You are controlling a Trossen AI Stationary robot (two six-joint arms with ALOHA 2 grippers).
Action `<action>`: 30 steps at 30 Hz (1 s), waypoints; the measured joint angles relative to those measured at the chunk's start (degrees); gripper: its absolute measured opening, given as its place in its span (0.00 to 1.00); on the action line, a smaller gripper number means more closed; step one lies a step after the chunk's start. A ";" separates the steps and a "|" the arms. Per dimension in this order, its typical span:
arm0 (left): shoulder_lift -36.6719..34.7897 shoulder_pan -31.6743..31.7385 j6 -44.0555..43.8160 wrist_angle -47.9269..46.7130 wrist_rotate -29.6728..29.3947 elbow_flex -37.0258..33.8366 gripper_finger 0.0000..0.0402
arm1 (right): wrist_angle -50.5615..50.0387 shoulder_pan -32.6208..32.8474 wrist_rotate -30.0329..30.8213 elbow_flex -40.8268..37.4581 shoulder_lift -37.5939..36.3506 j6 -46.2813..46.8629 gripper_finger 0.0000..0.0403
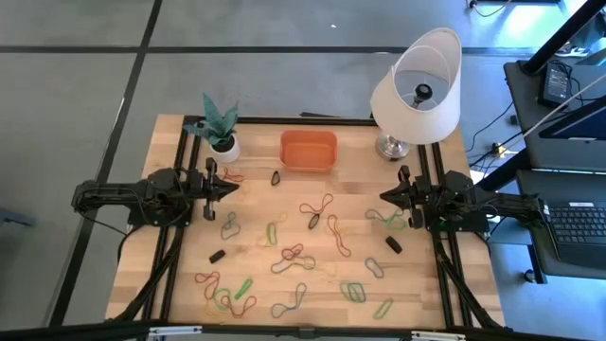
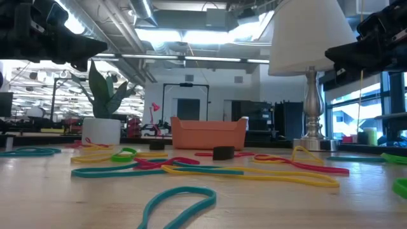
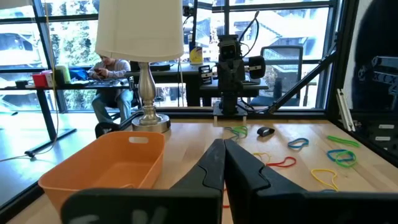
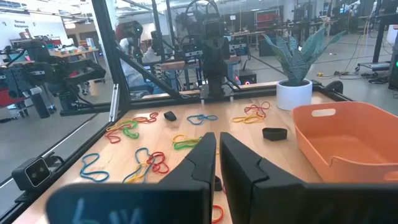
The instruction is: Pick and place rubber bands into bin
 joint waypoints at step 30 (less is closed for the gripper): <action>0.01 0.00 0.00 0.00 0.00 0.00 0.00 | 1.84 0.02 0.57 -0.01 0.37 2.62 0.07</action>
